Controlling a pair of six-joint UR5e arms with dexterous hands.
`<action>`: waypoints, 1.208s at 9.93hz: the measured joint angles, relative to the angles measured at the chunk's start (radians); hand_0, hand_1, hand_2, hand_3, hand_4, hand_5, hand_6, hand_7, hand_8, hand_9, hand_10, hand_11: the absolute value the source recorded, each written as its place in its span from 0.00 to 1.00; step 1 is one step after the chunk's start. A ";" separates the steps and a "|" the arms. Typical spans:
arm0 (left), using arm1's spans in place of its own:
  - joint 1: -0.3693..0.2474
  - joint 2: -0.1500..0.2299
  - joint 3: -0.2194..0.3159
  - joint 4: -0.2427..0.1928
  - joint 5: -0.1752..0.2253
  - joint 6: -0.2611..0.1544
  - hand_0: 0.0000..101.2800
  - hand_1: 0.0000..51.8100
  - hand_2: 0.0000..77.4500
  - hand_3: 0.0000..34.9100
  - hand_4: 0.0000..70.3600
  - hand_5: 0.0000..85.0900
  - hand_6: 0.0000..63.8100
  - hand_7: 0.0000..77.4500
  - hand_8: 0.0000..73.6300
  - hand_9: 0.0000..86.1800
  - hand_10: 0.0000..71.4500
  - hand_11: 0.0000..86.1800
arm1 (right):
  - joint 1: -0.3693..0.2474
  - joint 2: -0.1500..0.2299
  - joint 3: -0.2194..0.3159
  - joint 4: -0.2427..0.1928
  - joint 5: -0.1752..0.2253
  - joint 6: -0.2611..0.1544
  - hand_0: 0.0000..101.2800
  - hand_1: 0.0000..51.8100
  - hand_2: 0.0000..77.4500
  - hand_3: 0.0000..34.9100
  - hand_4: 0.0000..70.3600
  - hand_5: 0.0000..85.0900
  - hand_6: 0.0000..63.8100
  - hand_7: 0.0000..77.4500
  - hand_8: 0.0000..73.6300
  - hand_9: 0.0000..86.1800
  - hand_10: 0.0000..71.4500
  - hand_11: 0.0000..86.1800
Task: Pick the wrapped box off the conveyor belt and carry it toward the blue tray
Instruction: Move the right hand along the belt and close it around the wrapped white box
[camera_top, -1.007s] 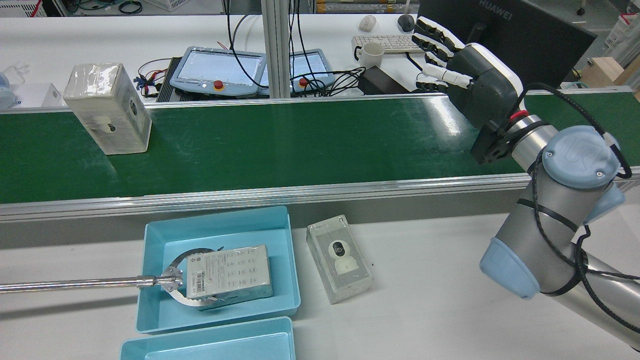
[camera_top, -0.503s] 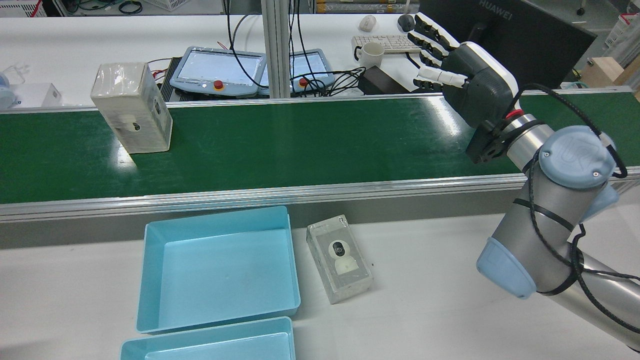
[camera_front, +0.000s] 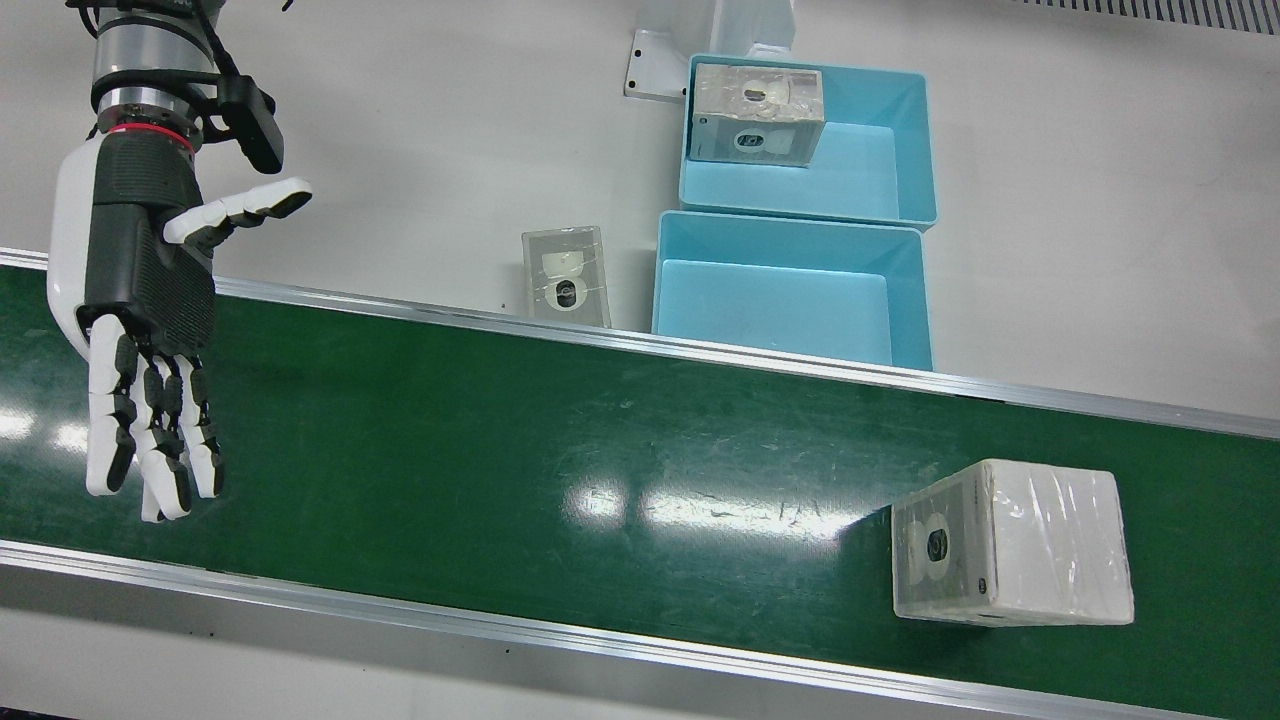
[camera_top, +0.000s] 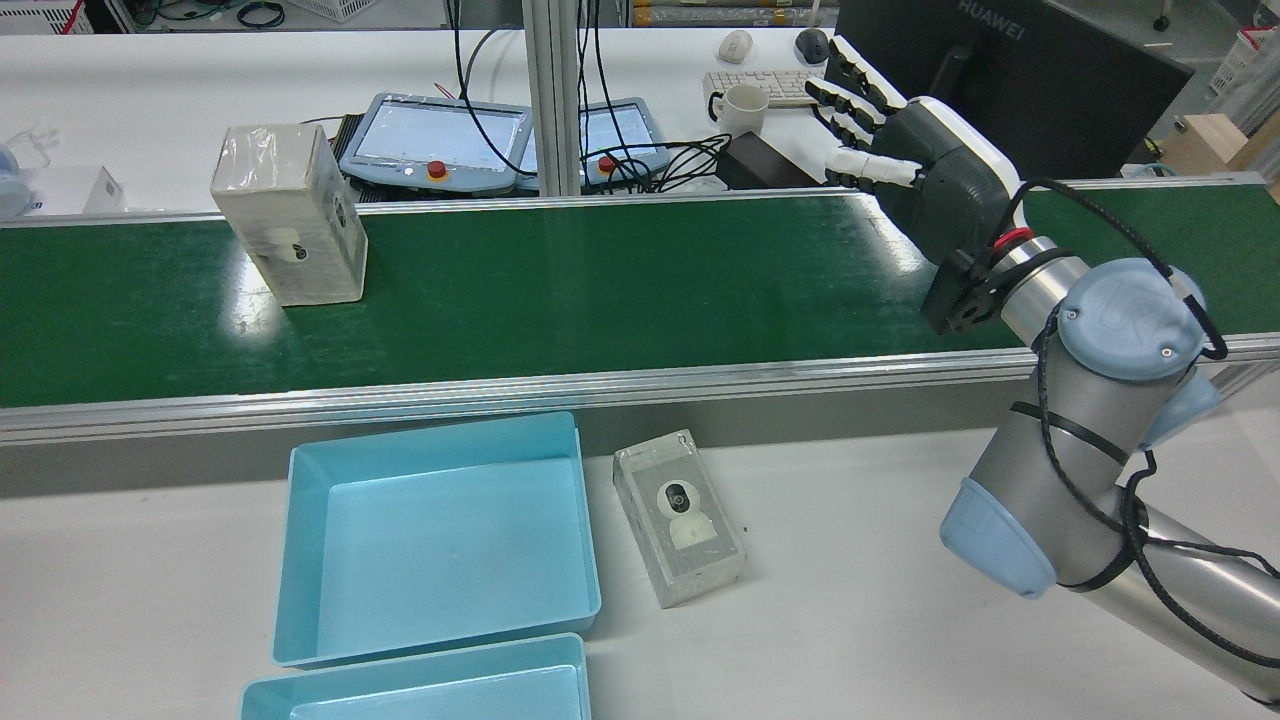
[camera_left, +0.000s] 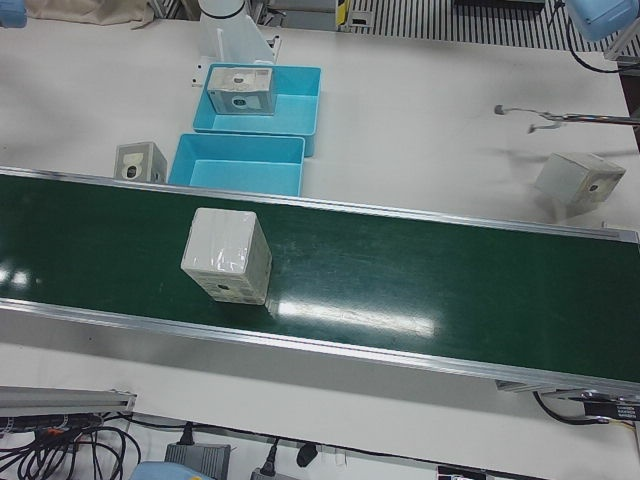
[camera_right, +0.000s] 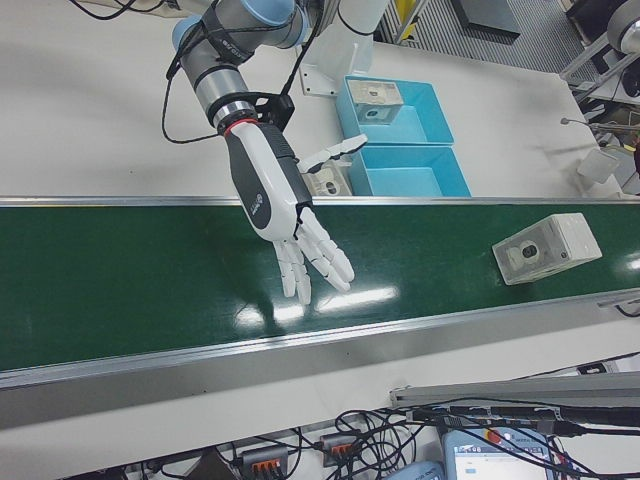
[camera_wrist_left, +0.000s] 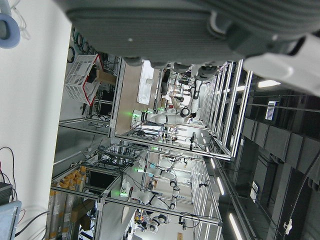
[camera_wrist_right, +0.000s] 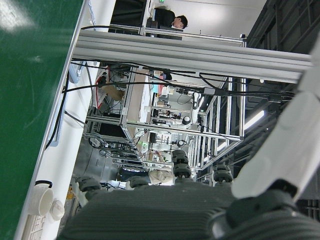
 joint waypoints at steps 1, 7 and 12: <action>0.000 0.000 0.000 0.000 0.000 0.000 0.00 0.00 0.01 0.00 0.00 0.01 0.00 0.01 0.00 0.01 0.00 0.00 | -0.004 0.005 -0.006 0.000 0.000 0.000 0.34 0.09 0.08 0.88 0.00 0.02 0.00 0.12 0.00 0.01 0.02 0.03; 0.000 0.000 0.000 0.000 0.000 0.000 0.00 0.00 0.01 0.00 0.00 0.01 0.00 0.01 0.01 0.00 0.01 0.00 | -0.013 0.036 -0.041 0.016 0.000 0.002 0.43 0.13 0.02 0.86 0.00 0.08 0.00 0.13 0.00 0.01 0.03 0.01; 0.000 0.000 0.000 0.000 0.000 0.000 0.00 0.00 0.01 0.00 0.00 0.01 0.00 0.01 0.01 0.01 0.00 0.00 | -0.014 0.084 -0.090 0.023 0.000 0.003 0.48 0.36 0.21 0.86 0.00 0.13 0.00 0.15 0.00 0.01 0.03 0.06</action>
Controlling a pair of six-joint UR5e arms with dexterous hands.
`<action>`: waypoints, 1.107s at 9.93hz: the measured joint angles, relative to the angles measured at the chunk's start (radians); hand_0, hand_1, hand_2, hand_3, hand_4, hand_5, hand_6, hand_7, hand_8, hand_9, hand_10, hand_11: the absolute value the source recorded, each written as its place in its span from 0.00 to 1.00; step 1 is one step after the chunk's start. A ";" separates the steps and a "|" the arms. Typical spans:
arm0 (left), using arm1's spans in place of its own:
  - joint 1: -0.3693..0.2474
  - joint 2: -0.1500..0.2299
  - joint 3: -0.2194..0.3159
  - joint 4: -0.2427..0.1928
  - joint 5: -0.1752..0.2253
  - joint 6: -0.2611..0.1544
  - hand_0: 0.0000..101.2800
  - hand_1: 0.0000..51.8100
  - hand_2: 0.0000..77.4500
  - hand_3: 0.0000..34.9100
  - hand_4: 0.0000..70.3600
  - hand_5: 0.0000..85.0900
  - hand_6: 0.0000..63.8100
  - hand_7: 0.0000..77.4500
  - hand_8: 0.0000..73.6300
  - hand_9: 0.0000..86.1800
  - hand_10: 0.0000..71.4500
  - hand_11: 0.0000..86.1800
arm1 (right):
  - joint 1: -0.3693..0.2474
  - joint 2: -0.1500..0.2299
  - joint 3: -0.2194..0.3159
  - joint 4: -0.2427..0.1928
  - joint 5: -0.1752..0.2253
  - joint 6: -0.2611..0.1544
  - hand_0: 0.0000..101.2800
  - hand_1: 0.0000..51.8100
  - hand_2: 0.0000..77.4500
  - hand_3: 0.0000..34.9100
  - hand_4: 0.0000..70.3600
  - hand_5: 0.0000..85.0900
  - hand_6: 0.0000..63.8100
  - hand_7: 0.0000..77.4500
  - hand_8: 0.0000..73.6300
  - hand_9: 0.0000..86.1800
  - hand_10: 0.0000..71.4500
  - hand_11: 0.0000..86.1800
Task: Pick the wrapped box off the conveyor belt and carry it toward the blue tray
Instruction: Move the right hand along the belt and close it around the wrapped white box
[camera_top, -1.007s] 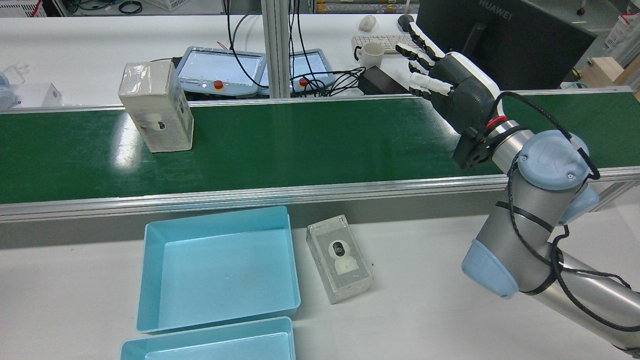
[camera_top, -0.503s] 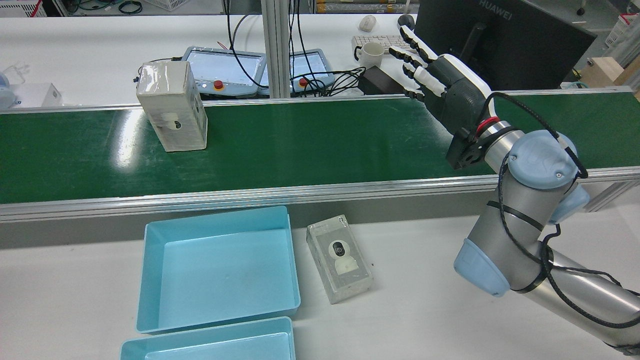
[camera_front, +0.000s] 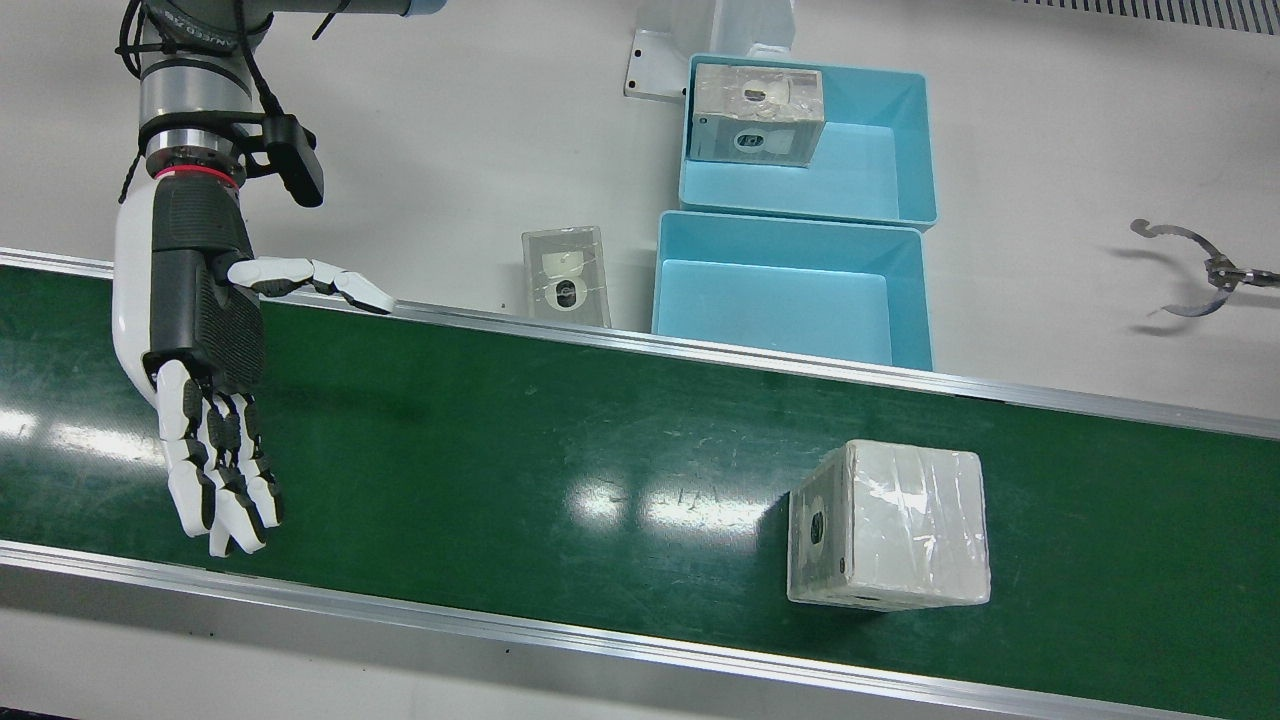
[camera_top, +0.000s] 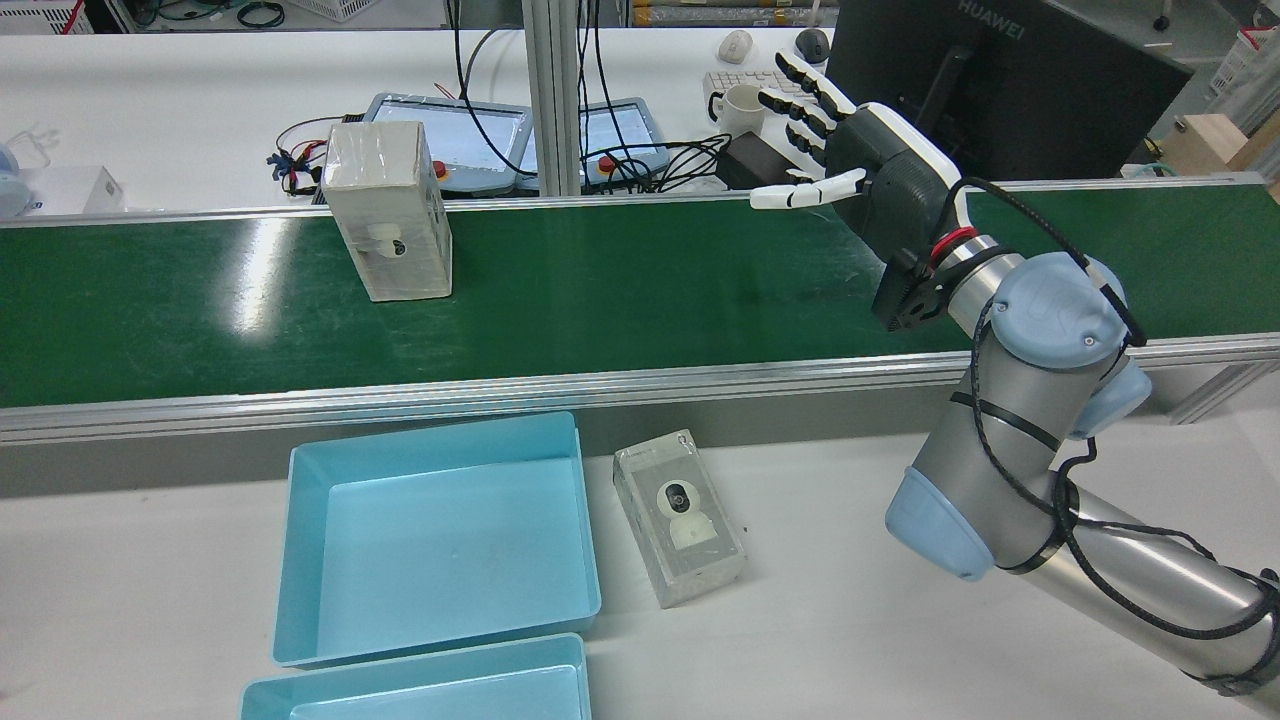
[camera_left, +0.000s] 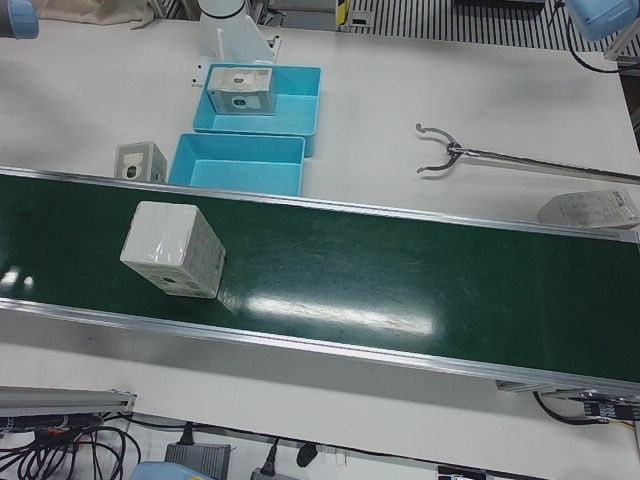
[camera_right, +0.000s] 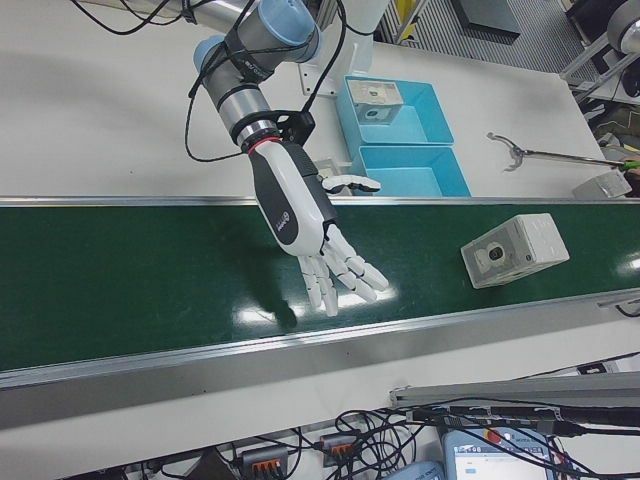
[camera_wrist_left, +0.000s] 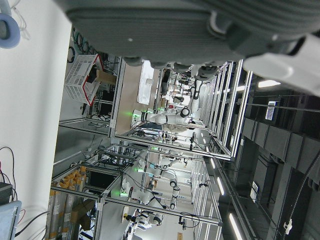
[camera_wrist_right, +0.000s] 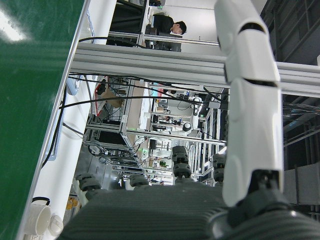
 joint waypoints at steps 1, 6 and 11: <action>0.000 0.000 0.000 0.000 0.000 0.000 0.00 0.00 0.01 0.00 0.00 0.01 0.00 0.01 0.01 0.01 0.00 0.00 | 0.000 0.017 -0.015 0.000 0.000 0.000 0.48 0.36 0.21 0.86 0.00 0.13 0.00 0.15 0.00 0.01 0.03 0.06; 0.000 0.000 0.000 0.000 0.000 0.000 0.00 0.00 0.01 0.00 0.00 0.01 0.00 0.01 0.01 0.01 0.01 0.00 | -0.005 0.089 -0.095 0.027 0.000 -0.004 0.48 0.34 0.21 0.86 0.00 0.13 0.00 0.16 0.00 0.04 0.03 0.06; 0.000 0.000 0.000 0.000 0.000 0.000 0.00 0.00 0.01 0.00 0.00 0.01 0.00 0.01 0.01 0.00 0.01 0.00 | -0.031 0.122 -0.145 0.053 0.000 -0.006 0.47 0.34 0.21 0.86 0.00 0.15 0.00 0.18 0.00 0.04 0.03 0.06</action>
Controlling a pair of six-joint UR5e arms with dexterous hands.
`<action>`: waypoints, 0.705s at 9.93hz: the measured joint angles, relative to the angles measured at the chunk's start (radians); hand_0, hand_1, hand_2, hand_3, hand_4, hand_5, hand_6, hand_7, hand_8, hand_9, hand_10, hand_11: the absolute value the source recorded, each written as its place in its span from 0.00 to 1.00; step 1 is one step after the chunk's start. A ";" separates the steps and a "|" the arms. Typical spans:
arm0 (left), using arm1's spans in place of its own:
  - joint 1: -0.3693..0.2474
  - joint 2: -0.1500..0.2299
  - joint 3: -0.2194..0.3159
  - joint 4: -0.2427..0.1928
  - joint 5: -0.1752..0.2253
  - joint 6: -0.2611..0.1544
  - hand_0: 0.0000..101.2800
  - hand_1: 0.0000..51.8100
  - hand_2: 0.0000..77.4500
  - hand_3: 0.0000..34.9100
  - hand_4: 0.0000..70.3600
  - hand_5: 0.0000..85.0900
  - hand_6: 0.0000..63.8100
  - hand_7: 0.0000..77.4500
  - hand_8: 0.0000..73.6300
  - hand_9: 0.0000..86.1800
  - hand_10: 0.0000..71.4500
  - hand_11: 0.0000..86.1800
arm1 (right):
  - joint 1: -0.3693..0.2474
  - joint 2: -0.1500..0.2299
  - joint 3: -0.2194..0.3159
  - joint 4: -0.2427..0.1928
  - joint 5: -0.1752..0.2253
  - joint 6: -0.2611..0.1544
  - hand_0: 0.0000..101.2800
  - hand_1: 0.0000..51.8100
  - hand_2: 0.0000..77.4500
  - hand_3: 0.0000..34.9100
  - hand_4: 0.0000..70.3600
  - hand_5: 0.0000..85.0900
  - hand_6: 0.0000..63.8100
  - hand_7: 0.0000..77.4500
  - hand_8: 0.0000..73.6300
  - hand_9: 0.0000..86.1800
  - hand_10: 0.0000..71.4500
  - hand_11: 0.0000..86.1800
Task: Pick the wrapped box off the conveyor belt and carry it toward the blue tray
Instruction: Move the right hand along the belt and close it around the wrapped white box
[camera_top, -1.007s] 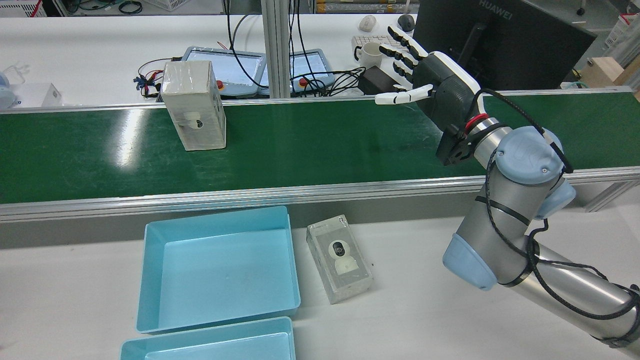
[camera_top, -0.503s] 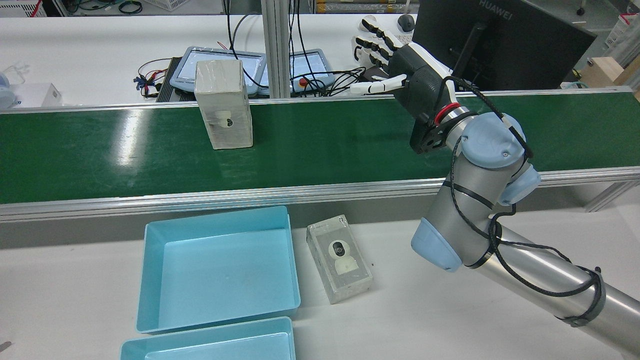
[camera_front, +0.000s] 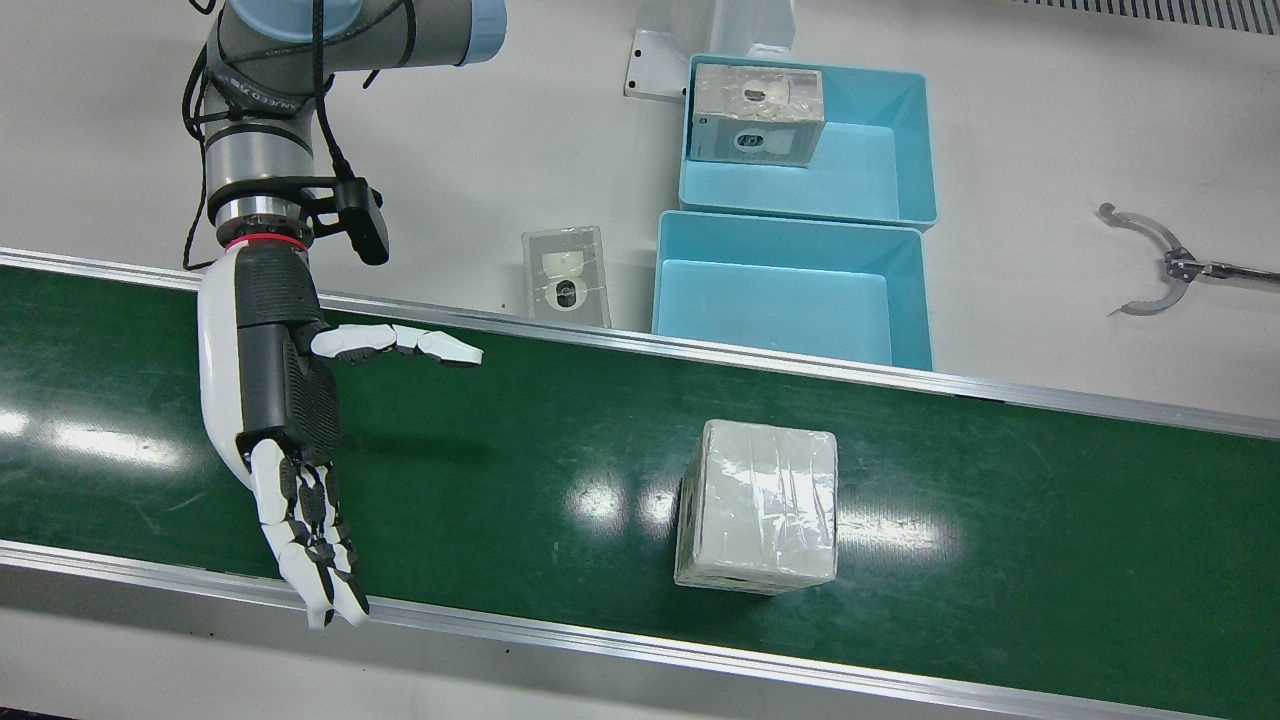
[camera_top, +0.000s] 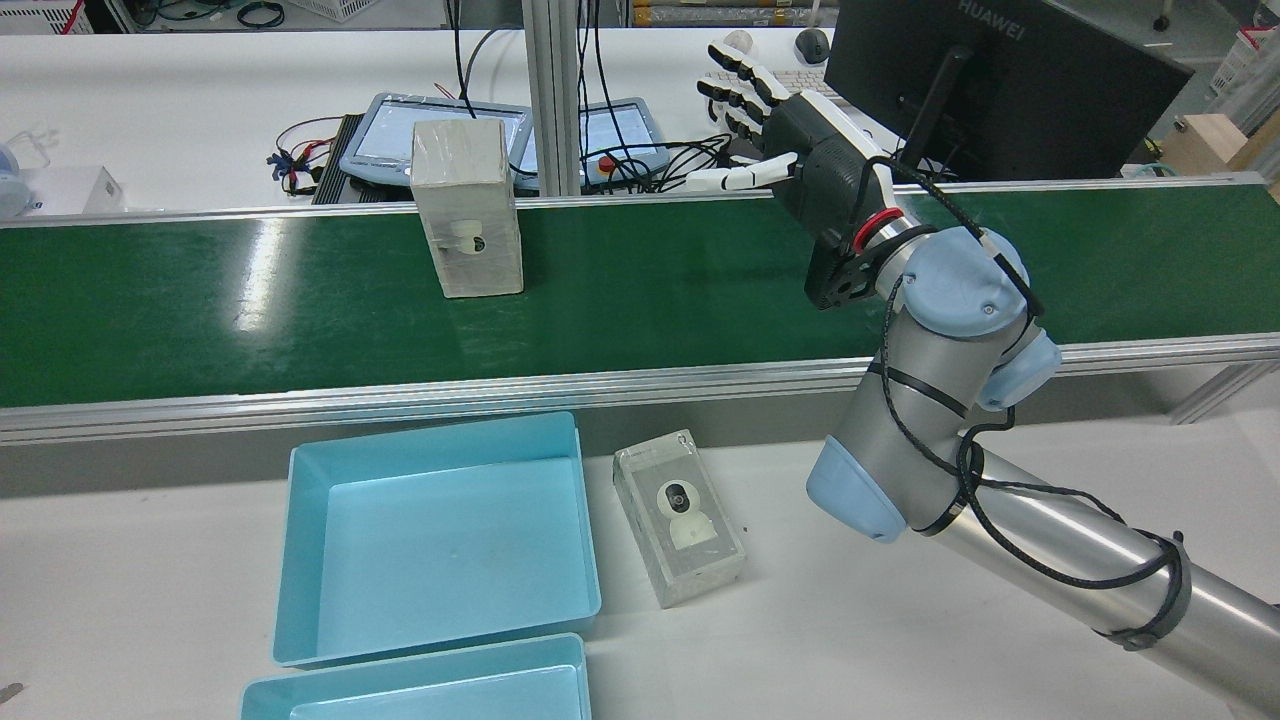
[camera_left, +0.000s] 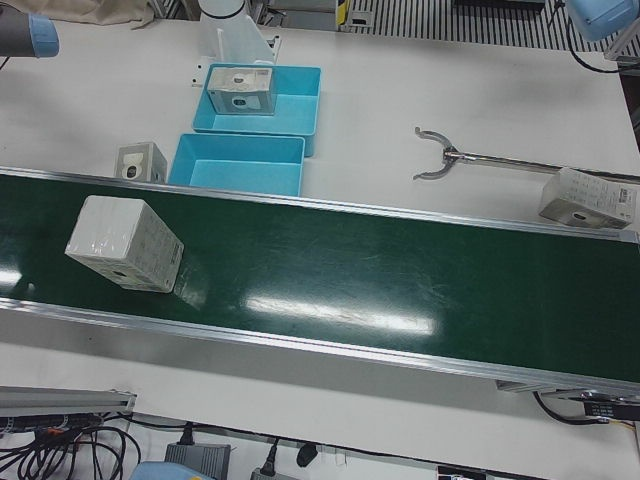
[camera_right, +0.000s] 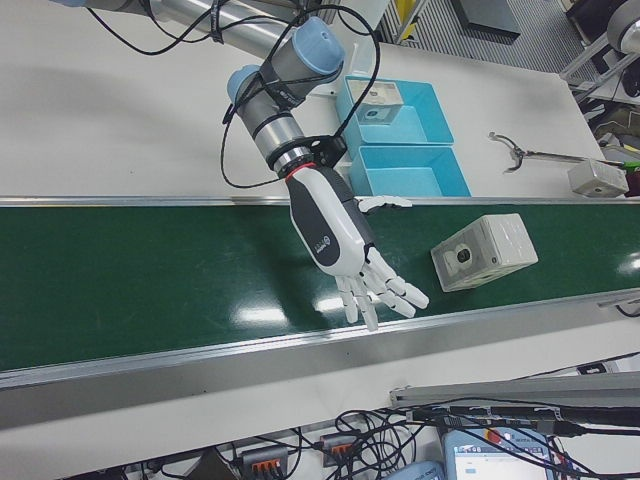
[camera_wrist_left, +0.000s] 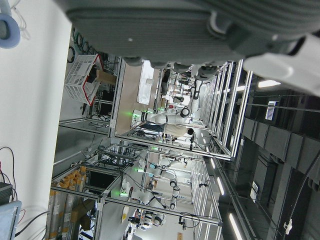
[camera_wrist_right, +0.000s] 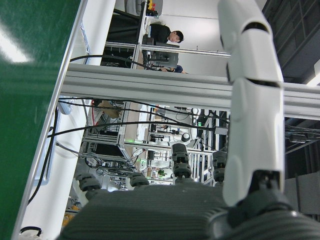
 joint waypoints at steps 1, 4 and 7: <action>0.000 0.000 0.000 0.000 0.000 0.000 0.00 0.00 0.01 0.00 0.00 0.01 0.00 0.01 0.01 0.01 0.01 0.00 | -0.006 0.003 -0.003 0.002 0.000 -0.001 0.48 0.34 0.23 0.86 0.00 0.15 0.00 0.19 0.00 0.04 0.03 0.06; 0.000 0.000 0.000 0.000 0.000 0.000 0.00 0.00 0.01 0.00 0.00 0.01 0.00 0.01 0.01 0.00 0.01 0.00 | -0.020 0.007 -0.013 0.011 0.002 -0.004 0.48 0.34 0.23 0.86 0.02 0.17 0.00 0.19 0.00 0.05 0.03 0.06; 0.000 0.000 0.000 0.000 0.000 0.000 0.00 0.00 0.01 0.00 0.00 0.01 0.00 0.01 0.01 0.00 0.01 0.00 | -0.024 0.017 -0.031 0.021 0.003 -0.005 0.48 0.34 0.23 0.86 0.02 0.17 0.00 0.19 0.00 0.05 0.03 0.06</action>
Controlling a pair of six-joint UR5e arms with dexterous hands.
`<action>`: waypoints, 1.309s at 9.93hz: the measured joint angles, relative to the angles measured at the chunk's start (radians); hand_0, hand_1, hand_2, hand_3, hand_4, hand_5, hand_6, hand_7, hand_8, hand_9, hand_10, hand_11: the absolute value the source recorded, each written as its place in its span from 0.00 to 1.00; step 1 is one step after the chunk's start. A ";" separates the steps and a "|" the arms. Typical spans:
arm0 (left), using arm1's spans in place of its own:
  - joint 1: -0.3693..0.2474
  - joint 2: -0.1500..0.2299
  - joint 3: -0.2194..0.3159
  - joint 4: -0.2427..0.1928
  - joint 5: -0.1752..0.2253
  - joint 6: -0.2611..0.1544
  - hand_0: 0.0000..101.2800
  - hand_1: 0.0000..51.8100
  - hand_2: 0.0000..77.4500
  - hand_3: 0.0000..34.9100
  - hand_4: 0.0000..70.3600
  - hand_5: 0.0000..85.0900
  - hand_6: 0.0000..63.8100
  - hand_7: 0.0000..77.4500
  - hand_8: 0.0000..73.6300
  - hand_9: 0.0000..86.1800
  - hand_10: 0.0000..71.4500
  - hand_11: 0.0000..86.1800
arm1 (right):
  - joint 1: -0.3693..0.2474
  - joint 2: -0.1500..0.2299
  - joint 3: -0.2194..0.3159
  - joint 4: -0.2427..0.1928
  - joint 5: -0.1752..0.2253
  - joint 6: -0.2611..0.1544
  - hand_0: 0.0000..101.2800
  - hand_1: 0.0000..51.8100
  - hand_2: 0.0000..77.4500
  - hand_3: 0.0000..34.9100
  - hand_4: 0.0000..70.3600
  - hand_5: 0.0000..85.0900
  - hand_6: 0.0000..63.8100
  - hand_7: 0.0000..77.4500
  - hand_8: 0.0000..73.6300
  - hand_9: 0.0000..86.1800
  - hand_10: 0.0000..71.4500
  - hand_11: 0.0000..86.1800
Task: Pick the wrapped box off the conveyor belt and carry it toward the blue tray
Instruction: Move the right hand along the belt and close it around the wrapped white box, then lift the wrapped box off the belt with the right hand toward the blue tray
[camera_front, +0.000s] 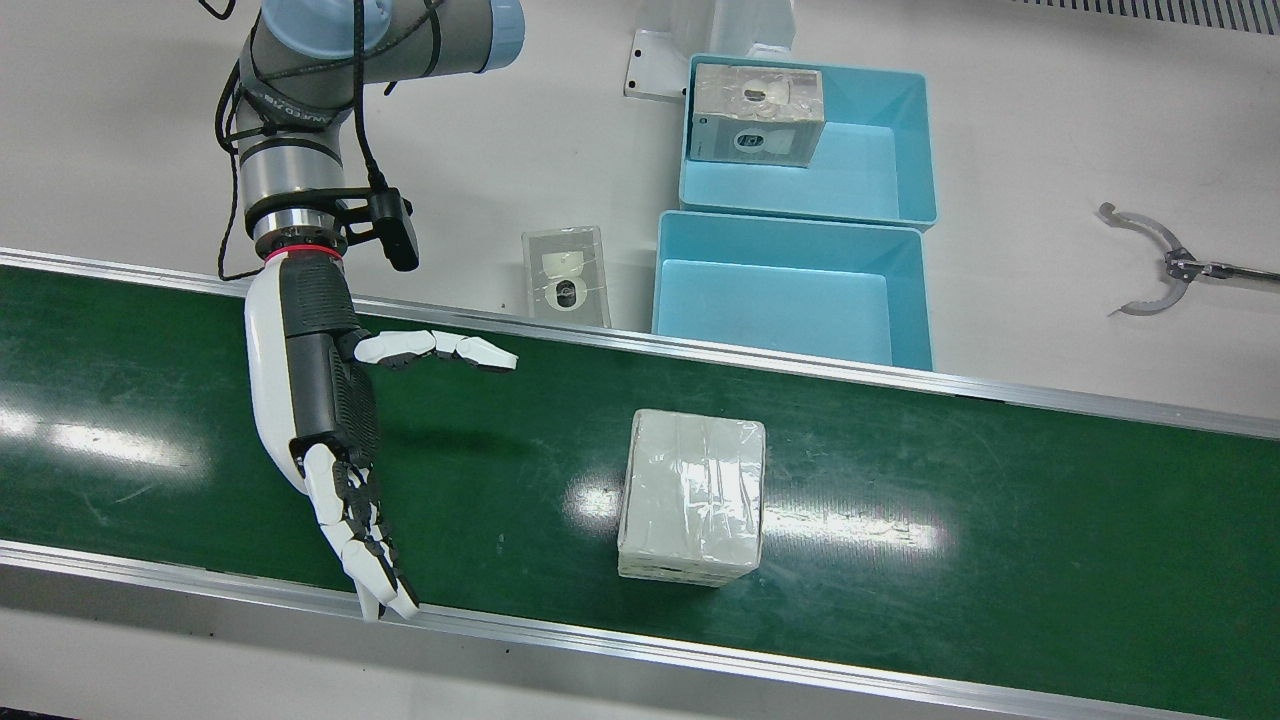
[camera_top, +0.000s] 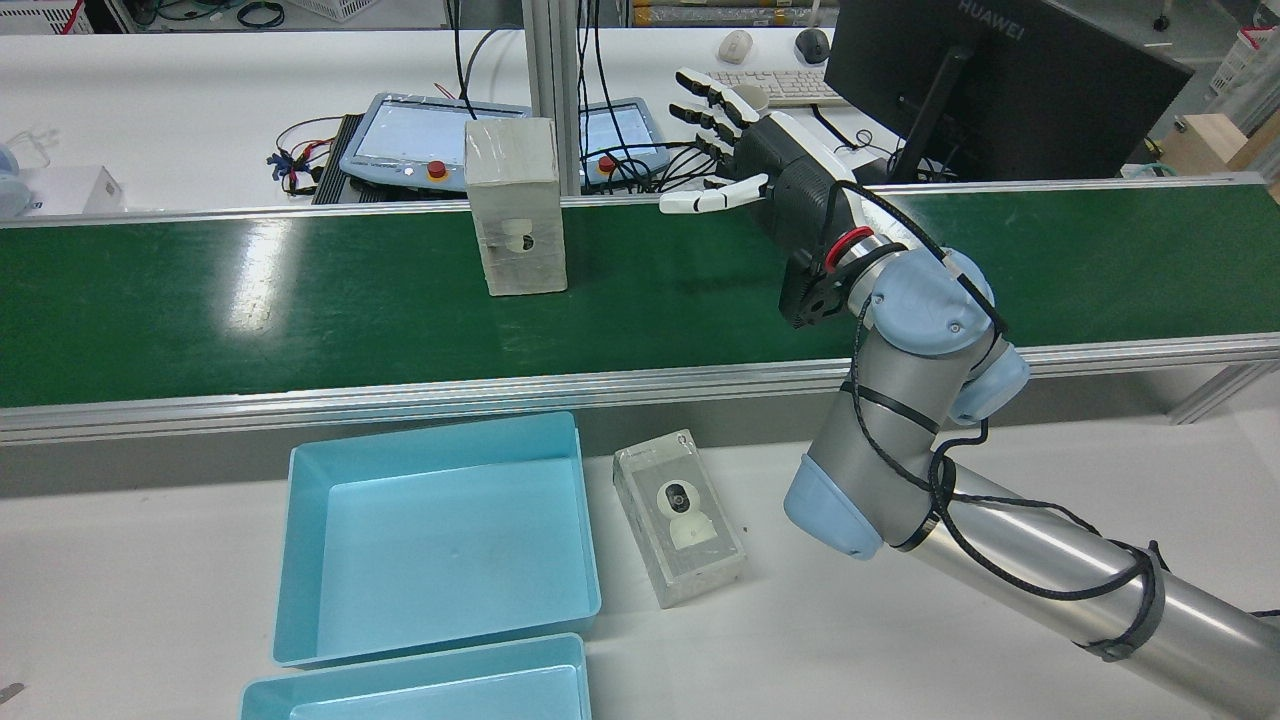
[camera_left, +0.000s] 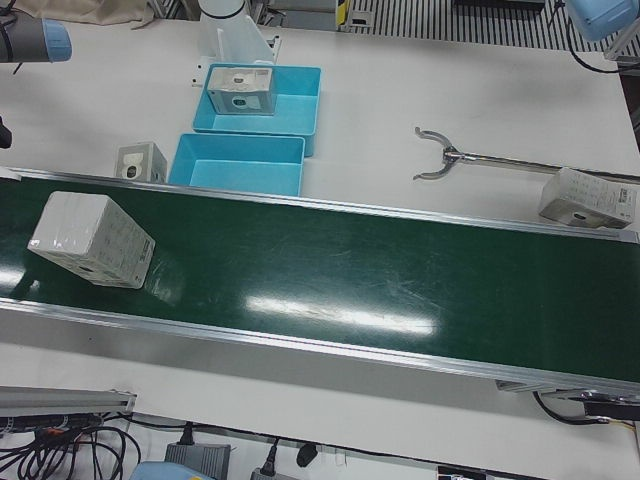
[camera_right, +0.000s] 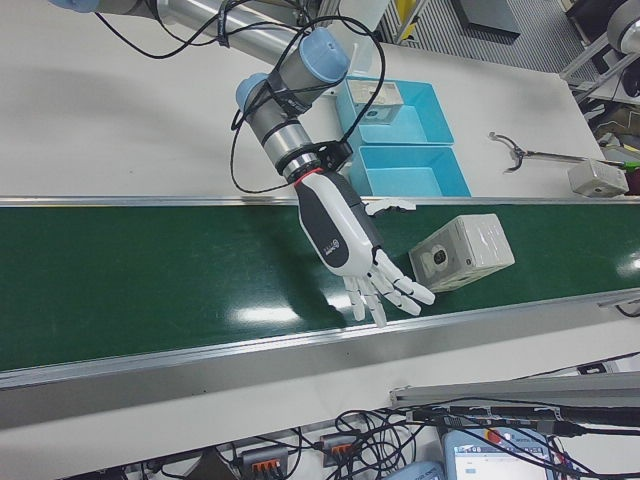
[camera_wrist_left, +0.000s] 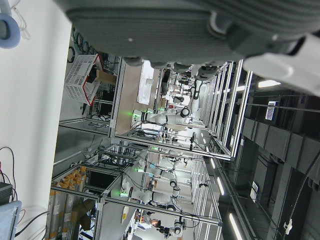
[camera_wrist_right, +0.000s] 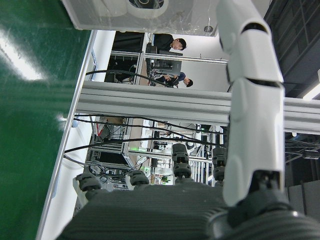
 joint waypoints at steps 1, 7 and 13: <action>0.000 0.000 0.000 0.000 0.000 0.000 0.00 0.00 0.01 0.00 0.00 0.01 0.00 0.01 0.00 0.00 0.01 0.00 | -0.001 0.006 -0.007 0.002 0.000 0.000 0.48 0.34 0.23 0.86 0.02 0.17 0.00 0.18 0.00 0.05 0.03 0.06; 0.000 0.000 0.000 0.000 0.000 0.000 0.00 0.00 0.01 0.00 0.00 0.01 0.00 0.01 0.00 0.01 0.00 0.00 | -0.020 0.036 -0.064 0.052 0.002 -0.001 0.48 0.35 0.24 0.86 0.05 0.18 0.00 0.20 0.00 0.06 0.03 0.06; 0.000 0.000 0.000 0.000 0.000 0.000 0.00 0.00 0.01 0.00 0.00 0.01 0.00 0.01 0.01 0.01 0.00 0.00 | -0.034 0.063 -0.108 0.090 0.002 -0.001 0.46 0.29 0.30 0.86 0.15 0.25 0.00 0.22 0.00 0.06 0.05 0.08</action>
